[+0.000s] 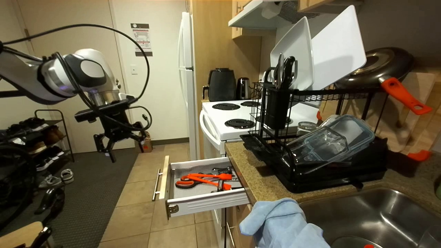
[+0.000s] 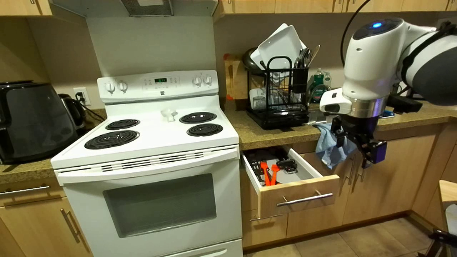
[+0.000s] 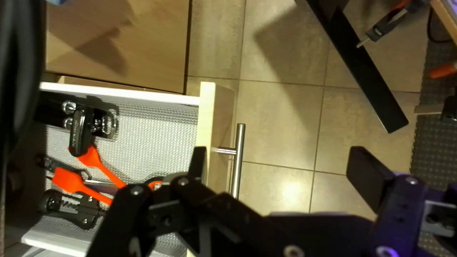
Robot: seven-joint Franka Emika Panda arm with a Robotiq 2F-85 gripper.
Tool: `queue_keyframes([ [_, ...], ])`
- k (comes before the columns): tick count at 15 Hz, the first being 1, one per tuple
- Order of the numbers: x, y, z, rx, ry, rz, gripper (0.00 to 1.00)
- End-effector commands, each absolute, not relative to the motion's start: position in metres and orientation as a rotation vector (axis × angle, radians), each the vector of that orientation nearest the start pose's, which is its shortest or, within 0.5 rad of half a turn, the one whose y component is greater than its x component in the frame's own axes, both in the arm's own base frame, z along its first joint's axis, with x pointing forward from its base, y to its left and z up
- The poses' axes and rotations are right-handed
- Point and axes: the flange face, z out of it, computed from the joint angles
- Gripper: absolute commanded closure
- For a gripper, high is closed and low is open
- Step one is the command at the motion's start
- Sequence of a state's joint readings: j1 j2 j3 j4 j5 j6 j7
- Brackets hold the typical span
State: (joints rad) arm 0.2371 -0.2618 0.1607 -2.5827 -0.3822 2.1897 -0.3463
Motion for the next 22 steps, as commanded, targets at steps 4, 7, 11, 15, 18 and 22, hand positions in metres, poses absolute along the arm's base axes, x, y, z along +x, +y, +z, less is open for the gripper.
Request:
queue_keyframes([
  [4, 0.421, 0.159, 0.369, -3.0, -2.046, 0.122, 0.0],
  [7, 0.444, 0.18, 0.388, -2.9, -2.304, 0.07, 0.0],
  [11, 0.458, 0.212, 0.381, -2.754, -2.627, 0.048, 0.0],
  [15, 0.464, 0.244, 0.348, -2.557, -3.002, 0.062, 0.0],
  [18, 0.463, 0.258, 0.325, -2.337, -3.309, 0.072, 0.0],
  [22, 0.454, 0.265, 0.293, -1.983, -3.696, 0.035, 0.0],
])
